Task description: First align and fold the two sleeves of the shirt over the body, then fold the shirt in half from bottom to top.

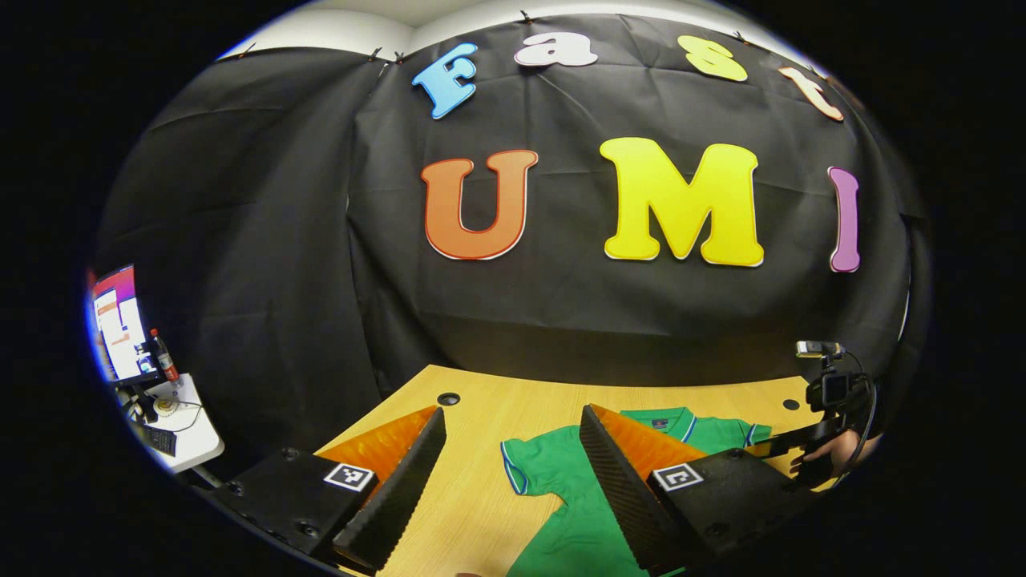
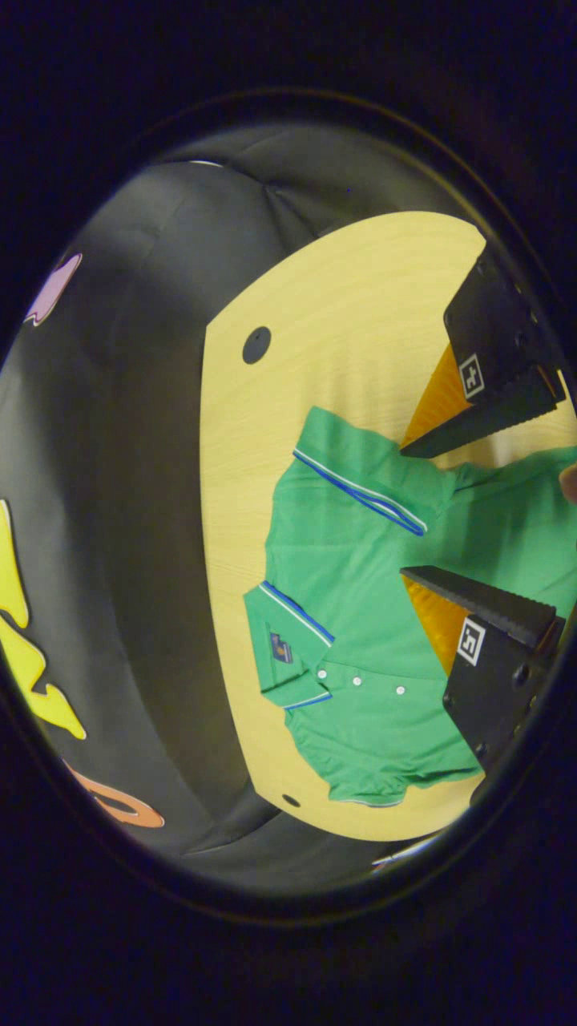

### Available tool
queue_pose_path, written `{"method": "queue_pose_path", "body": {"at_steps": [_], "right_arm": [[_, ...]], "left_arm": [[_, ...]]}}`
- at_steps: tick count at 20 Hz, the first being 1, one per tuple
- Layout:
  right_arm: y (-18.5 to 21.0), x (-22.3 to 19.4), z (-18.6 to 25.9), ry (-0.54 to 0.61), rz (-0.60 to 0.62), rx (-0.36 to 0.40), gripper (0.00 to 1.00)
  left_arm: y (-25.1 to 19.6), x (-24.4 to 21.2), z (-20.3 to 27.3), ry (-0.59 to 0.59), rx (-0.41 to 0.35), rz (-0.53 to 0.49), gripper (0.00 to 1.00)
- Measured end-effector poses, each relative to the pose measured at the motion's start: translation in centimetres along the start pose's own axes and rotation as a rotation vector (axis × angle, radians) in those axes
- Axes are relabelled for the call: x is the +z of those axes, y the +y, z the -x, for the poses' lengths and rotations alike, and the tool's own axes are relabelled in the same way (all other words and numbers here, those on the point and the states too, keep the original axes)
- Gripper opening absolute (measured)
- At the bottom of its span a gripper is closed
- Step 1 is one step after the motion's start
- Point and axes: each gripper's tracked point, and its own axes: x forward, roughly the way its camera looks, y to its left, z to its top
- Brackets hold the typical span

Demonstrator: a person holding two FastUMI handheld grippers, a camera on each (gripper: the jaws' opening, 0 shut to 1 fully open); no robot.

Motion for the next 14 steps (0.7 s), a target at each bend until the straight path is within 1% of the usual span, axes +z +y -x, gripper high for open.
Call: {"method": "queue_pose_path", "body": {"at_steps": [1,4,5,6,7,8,9,10,11,12,14], "right_arm": [[-0.2,-0.1,-0.5,-0.004,0.036,-0.014,0.83],[-0.2,0.5,-2.2,-0.022,0.077,-0.039,0.83],[-0.2,0.2,-2.8,-0.006,0.075,-0.034,0.84],[0.1,-0.2,-2.7,0.015,0.065,-0.003,0.83],[0.4,0.4,-3.5,0.001,0.048,0.007,0.80],[0.3,0.0,-3.6,0.019,0.051,0.026,0.67],[0.2,0.3,-3.2,0.014,0.036,0.037,0.64],[0.1,0.1,-3.2,0.022,0.034,0.044,0.54],[-0.2,0.2,-3.2,0.019,0.031,0.047,0.53],[0.0,0.4,-3.0,0.030,0.027,0.053,0.33],[-0.3,0.5,-3.0,0.025,0.027,0.055,0.31]], "left_arm": [[-0.2,0.0,-0.1,0.004,-0.007,-0.007,1.00],[-0.7,-0.2,-0.2,0.012,-0.021,-0.020,1.00],[-0.5,-0.3,-0.2,0.013,-0.019,-0.021,1.00],[-0.4,-0.3,-0.2,0.017,-0.016,-0.021,1.00],[-0.3,-0.4,-0.2,0.019,-0.012,-0.021,1.00],[-0.3,-0.4,-0.2,0.020,-0.010,-0.020,1.00],[-0.3,-0.5,-0.4,0.024,-0.009,-0.019,1.00],[-0.4,-0.6,-0.5,0.027,-0.010,-0.021,1.00],[-0.5,-0.6,-0.6,0.026,-0.012,-0.022,1.00],[-0.6,-0.5,-0.8,0.024,-0.015,-0.024,1.00],[-1.0,-0.5,-0.9,0.025,-0.024,-0.029,1.00]]}}
